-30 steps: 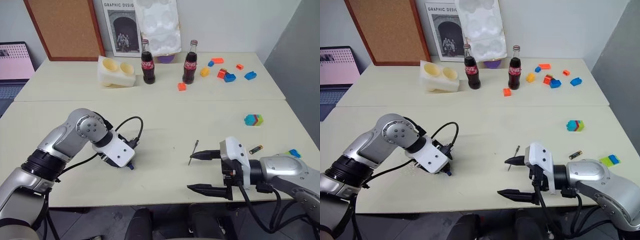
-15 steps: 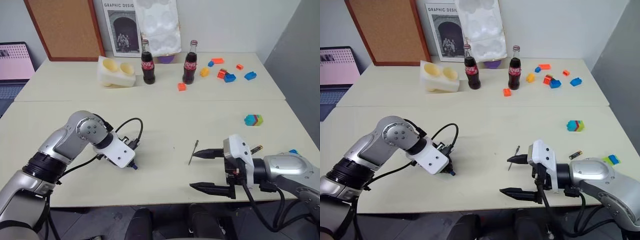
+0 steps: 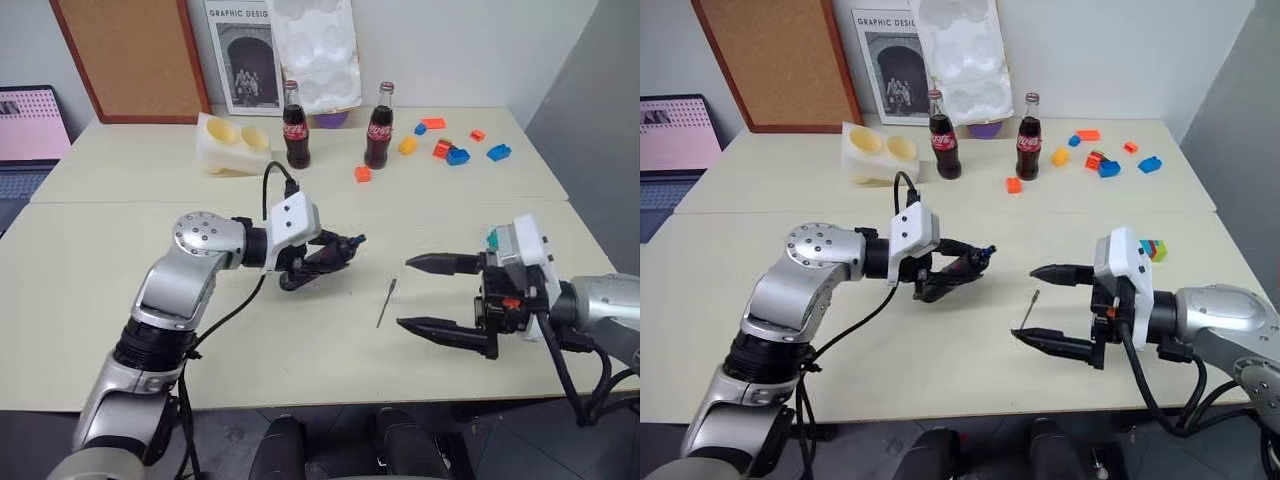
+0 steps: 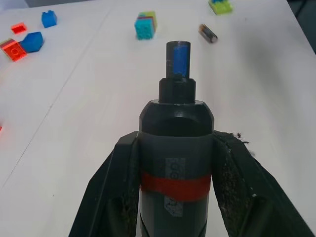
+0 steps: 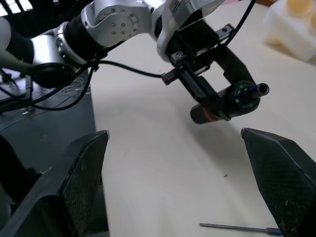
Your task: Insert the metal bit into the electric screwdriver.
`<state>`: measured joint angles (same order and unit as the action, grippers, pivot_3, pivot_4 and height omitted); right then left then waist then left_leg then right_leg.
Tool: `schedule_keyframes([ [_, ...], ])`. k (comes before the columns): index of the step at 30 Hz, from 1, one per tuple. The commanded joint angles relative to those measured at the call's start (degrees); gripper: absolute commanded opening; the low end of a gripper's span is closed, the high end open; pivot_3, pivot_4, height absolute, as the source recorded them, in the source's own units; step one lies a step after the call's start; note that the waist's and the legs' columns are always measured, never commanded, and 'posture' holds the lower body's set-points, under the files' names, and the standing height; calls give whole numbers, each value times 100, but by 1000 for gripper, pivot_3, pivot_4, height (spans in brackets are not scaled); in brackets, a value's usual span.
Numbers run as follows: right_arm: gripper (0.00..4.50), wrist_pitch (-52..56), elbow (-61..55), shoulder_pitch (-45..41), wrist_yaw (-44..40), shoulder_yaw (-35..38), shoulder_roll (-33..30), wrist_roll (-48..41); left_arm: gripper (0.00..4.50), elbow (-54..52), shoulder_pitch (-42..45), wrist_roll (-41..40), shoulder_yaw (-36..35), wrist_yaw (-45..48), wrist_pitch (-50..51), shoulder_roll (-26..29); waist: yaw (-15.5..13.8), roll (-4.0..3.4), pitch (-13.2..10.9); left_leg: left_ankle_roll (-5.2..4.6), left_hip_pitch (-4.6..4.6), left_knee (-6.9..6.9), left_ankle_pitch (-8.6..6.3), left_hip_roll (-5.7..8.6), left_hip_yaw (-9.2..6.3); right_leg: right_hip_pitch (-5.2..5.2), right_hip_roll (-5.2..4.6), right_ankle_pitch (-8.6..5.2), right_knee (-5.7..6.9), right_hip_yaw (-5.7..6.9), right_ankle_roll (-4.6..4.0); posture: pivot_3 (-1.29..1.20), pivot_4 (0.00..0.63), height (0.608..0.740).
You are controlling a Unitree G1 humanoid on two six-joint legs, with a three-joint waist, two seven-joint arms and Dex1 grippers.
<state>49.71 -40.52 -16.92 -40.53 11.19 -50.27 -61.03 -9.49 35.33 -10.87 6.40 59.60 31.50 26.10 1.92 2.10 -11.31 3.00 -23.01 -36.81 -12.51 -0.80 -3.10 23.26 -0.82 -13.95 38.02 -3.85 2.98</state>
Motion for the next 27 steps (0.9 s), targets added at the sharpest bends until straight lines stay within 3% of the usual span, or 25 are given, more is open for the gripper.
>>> schedule_keyframes([
  [1,4500,-69,215,-591,408,-117,289,-53,1671,-3,-167,-33,-329,-1434,-632,-990,-12,1,0,0,-1,-4,0,1,-1,-3,0,3,-1,0,3,0,150,740],
  [7,4500,-95,382,-877,484,-422,443,236,1671,387,-554,109,-368,-2360,-1493,-1670,-15,1,0,0,-4,-1,0,3,0,-1,-1,6,-6,-4,7,0,150,740],
  [15,4500,-59,365,-983,389,-597,436,360,1663,645,-1336,388,-86,-2685,-2125,-1607,-18,-1,4,-1,3,-4,-1,4,7,-7,-1,7,-6,-10,8,0,150,740],
  [27,4500,-187,561,-896,-61,-679,54,877,1662,-294,-2118,286,-308,-3291,-1717,-1370,-1,-14,19,-1,11,-4,0,1,13,-8,1,2,-4,-15,-7,0,150,740],
])
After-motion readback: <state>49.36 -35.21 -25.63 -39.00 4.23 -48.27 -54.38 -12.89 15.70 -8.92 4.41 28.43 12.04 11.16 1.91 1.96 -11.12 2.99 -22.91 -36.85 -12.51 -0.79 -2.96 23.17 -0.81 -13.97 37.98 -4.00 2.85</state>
